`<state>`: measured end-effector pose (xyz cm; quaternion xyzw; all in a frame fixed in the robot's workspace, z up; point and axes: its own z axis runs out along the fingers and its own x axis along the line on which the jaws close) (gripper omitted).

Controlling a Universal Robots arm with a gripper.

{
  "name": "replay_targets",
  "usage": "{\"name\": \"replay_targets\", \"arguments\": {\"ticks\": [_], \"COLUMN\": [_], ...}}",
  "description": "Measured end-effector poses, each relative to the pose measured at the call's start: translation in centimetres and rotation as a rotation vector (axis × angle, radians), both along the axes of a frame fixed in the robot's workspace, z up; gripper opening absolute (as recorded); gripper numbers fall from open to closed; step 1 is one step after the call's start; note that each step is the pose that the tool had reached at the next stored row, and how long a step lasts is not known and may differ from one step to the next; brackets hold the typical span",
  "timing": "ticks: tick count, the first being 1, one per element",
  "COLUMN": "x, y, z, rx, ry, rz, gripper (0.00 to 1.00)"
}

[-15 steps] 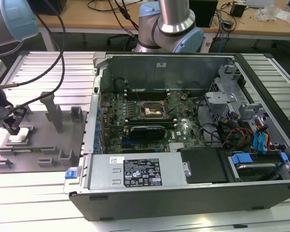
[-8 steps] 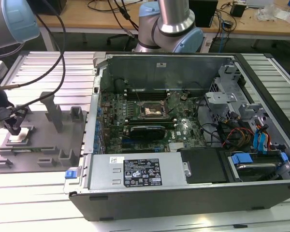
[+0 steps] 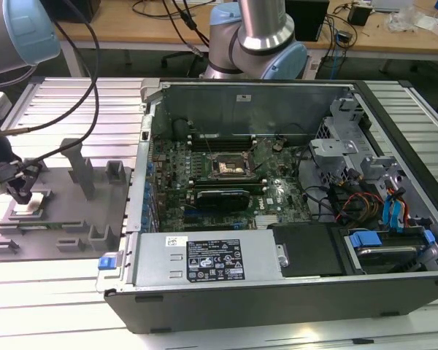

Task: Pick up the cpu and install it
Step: 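Pick up the cpu and move it towards the insertion slot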

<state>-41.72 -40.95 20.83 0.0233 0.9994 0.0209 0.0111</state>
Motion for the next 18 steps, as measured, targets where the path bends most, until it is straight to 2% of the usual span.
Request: {"name": "replay_targets", "arguments": {"ticks": [1, 3, 7, 8, 9, 10, 11, 12, 15, 18], "x": [0.00, 0.00, 0.00, 0.00, 0.00, 0.00, 0.00, 0.00, 0.06, 0.14], "y": [0.00, 0.00, 0.00, 0.00, 0.00, 0.00, 0.00, 0.00, 0.01, 0.01], "z": [0.00, 0.00, -0.01, -0.01, -0.01, -0.01, -0.01, -0.01, -0.22, -0.75], "rx": [0.0000, 0.0000, 0.0000, 0.0000, 0.0000, 0.0000, 0.0000, 0.0000, -0.0001, -0.0013], "ry": [0.0000, 0.0000, 0.0000, -0.0001, 0.0000, 0.0000, 0.0000, 0.0000, -0.0001, 0.0000], "rz": [0.000, 0.000, 0.000, 0.000, 0.000, 0.000, 0.000, 0.000, 0.012, 0.024], "gripper": [0.23, 0.23, 0.48, 0.48, 0.54, 0.65, 0.65, 0.72, 0.72, 0.72]}}
